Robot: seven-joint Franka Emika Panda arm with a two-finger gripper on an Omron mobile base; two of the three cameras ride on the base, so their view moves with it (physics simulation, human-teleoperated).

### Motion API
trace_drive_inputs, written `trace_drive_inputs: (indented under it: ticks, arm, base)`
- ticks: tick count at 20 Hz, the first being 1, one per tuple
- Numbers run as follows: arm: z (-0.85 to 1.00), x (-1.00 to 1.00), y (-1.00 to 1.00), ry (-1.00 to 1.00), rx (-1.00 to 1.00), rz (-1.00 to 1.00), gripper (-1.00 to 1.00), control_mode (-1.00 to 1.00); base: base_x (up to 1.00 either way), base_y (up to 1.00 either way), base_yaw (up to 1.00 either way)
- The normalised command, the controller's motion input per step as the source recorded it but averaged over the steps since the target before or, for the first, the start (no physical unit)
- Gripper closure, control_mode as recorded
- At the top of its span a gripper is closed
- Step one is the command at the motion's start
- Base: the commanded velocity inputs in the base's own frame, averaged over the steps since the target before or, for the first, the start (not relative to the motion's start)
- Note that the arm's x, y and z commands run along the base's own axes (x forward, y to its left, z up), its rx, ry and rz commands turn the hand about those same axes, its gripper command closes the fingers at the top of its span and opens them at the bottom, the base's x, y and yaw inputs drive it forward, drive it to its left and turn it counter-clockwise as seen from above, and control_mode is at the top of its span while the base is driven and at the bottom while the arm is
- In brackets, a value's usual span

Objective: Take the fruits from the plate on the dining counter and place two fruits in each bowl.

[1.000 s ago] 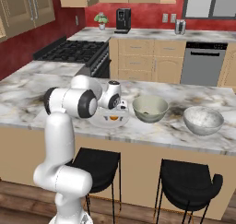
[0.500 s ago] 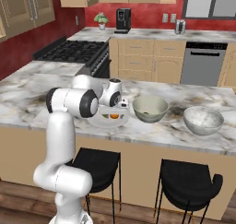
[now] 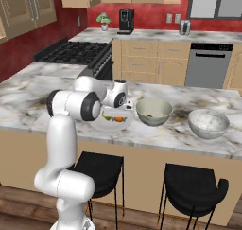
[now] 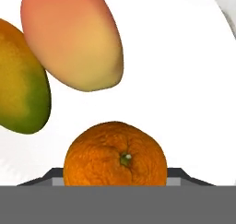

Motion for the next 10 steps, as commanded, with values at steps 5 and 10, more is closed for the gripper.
trace_drive_inputs:
  ticks: [5,10]
  arm:
    - [0.50,-0.47,-0.21,0.00,0.00,0.00,1.00,-1.00]
    - [0.51,-0.45,-0.19,0.00,0.00,-0.03,1.00,-1.00]
  base:
    - [0.00,0.00,0.00]
    - [0.00,0.00,0.00]
